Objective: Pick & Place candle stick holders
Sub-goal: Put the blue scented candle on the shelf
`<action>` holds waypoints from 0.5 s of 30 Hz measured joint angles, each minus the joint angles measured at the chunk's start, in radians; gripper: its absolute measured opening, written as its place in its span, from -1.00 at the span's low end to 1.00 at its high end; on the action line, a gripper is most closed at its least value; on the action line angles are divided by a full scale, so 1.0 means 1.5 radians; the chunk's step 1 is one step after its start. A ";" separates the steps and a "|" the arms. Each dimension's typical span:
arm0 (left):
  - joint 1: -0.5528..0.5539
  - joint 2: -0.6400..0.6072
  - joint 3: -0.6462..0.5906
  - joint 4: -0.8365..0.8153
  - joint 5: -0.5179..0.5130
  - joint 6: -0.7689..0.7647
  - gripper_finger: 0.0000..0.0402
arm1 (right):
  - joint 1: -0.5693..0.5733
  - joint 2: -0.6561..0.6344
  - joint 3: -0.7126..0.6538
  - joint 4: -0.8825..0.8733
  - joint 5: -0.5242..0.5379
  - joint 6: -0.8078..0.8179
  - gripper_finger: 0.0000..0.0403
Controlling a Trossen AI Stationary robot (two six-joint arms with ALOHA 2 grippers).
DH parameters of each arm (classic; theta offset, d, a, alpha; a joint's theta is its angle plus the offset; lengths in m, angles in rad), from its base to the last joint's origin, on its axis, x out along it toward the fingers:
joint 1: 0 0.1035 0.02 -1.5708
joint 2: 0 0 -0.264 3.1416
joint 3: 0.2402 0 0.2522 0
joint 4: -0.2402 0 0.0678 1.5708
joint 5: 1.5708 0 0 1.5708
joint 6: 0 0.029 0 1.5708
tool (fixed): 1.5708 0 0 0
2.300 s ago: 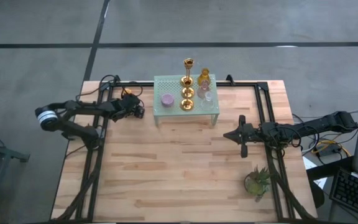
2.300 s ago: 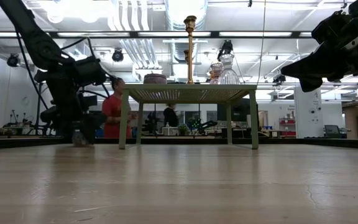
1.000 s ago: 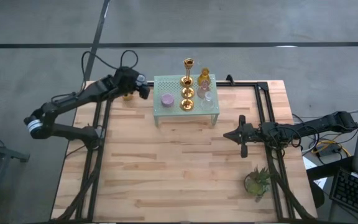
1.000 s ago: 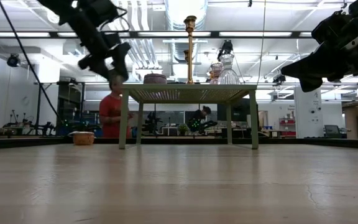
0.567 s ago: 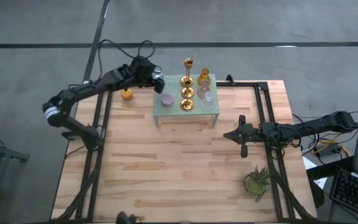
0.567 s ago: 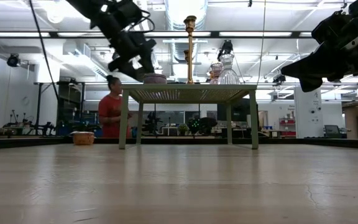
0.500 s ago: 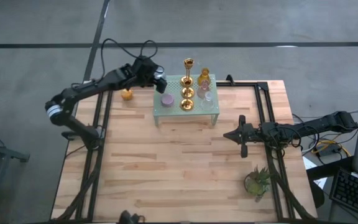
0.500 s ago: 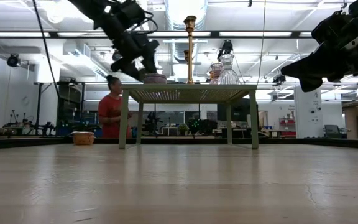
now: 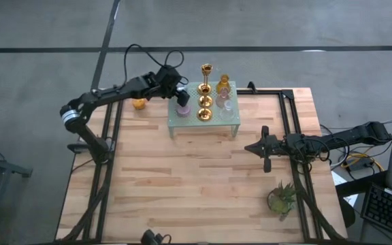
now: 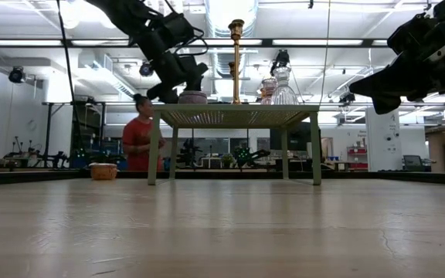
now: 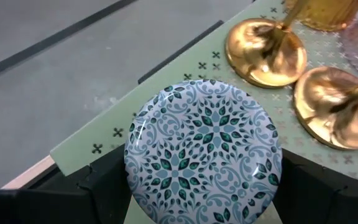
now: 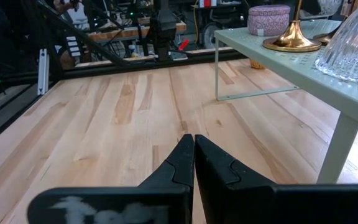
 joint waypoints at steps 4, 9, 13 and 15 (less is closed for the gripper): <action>-0.016 -0.002 0.000 -0.001 0.001 0.000 0.54 | 0.000 0.000 0.000 0.000 0.000 0.000 -0.96; -0.044 -0.002 -0.001 -0.006 -0.002 0.001 0.54 | 0.000 0.000 0.000 0.000 0.000 0.000 -0.96; -0.056 -0.002 -0.002 -0.017 -0.016 0.002 0.54 | 0.000 0.000 0.000 0.000 0.000 0.000 -0.96; -0.058 -0.002 -0.002 -0.021 -0.023 0.002 0.54 | 0.000 0.000 0.000 0.000 0.000 0.000 -0.96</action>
